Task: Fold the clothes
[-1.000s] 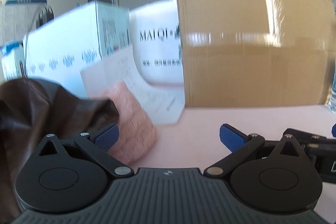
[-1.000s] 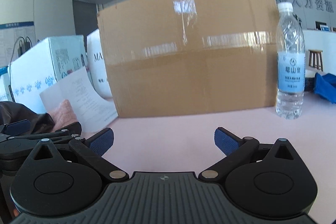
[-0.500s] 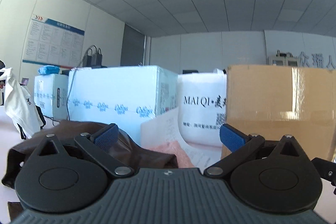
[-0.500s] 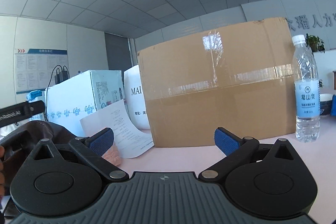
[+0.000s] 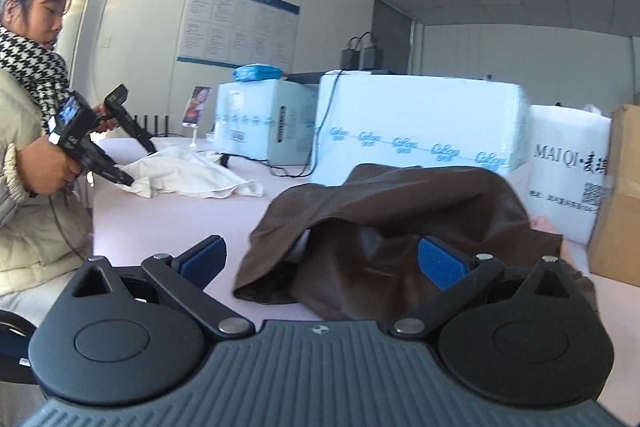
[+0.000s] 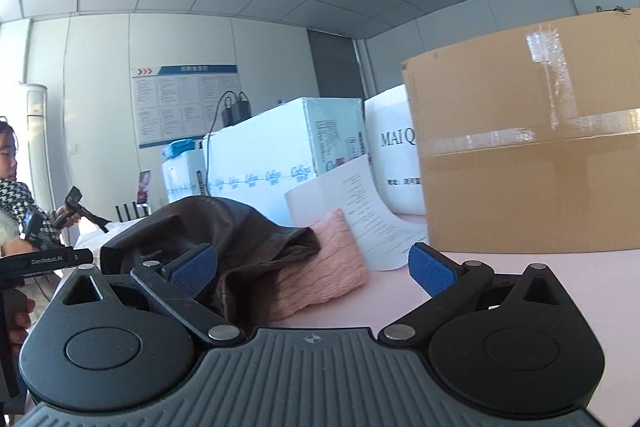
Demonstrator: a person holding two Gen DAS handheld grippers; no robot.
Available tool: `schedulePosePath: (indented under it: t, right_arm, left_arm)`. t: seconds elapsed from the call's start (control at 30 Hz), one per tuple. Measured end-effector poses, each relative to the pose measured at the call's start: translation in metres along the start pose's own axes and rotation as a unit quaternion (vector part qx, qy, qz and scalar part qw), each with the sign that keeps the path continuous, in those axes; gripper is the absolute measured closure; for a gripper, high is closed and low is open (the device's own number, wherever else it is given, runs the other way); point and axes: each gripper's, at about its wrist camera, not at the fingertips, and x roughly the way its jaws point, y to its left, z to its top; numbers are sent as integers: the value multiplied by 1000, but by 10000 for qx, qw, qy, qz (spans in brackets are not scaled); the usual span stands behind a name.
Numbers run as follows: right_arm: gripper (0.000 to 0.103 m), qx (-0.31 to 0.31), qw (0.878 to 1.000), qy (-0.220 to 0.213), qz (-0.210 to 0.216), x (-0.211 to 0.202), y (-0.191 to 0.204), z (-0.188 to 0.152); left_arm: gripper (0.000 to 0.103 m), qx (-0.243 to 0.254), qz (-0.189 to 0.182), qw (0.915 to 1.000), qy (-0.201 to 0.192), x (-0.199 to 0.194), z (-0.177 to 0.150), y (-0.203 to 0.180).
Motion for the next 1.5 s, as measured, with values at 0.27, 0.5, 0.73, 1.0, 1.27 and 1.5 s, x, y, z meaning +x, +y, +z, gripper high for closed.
schedulePosePath:
  t: [0.27, 0.5, 0.73, 1.0, 1.27, 1.5]
  right_arm:
    - [0, -5, 9975, 522, 475, 50, 40, -14]
    - [0, 153, 9965, 822, -71, 85, 62, -21]
    - [0, 290, 9910, 1284, -245, 109, 66, -28]
    - [15, 603, 9929, 1028, -20, 100, 54, -27]
    - [57, 589, 9838, 1673, 263, 113, 53, -29]
    - [93, 853, 9782, 1884, 178, 118, 42, -33]
  left_arm:
    - [0, -284, -1333, 9859, 975, 20, -8, 25]
    - [0, -178, -1530, 9804, 1228, 26, -23, 13]
    - [0, 2, -1860, 9734, 1334, 28, -24, 1]
    - [28, 128, -1936, 9681, 1587, 35, -22, -23]
    - [67, 506, -1962, 9644, 1697, 33, -30, -33]
    - [79, 107, -1867, 9688, 1627, 35, -34, -26]
